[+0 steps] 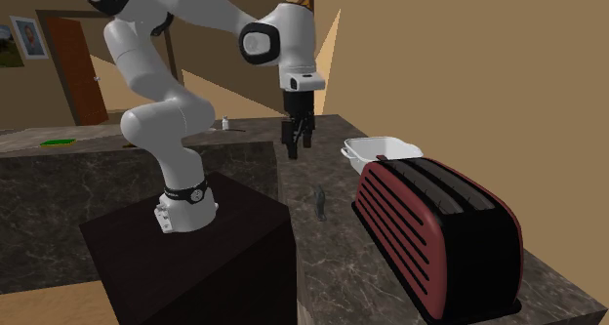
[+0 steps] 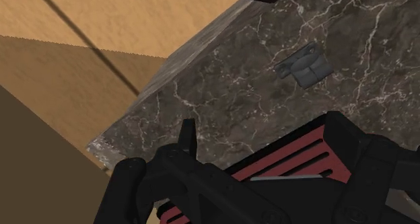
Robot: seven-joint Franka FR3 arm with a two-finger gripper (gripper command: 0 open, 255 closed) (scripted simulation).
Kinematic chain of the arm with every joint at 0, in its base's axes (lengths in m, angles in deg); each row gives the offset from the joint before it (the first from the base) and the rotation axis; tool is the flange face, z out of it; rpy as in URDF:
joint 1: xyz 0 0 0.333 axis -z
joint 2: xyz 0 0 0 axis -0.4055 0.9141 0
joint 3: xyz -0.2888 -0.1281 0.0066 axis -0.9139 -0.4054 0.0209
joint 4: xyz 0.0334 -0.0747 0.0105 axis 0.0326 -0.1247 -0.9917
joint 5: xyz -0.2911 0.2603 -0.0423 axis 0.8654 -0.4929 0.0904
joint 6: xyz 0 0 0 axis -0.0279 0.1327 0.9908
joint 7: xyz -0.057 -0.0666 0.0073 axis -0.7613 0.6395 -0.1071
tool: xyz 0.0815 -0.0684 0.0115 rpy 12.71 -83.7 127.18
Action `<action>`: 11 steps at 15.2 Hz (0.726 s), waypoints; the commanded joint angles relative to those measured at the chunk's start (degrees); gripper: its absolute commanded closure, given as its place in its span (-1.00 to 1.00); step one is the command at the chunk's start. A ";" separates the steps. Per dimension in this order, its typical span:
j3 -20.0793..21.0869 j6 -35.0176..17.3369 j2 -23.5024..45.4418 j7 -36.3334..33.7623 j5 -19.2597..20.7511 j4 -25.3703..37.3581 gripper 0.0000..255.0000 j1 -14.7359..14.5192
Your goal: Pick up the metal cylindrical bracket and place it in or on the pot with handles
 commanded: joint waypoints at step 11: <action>12.69 -21.69 22.61 -10.92 1.08 -0.86 -1.00 -1.70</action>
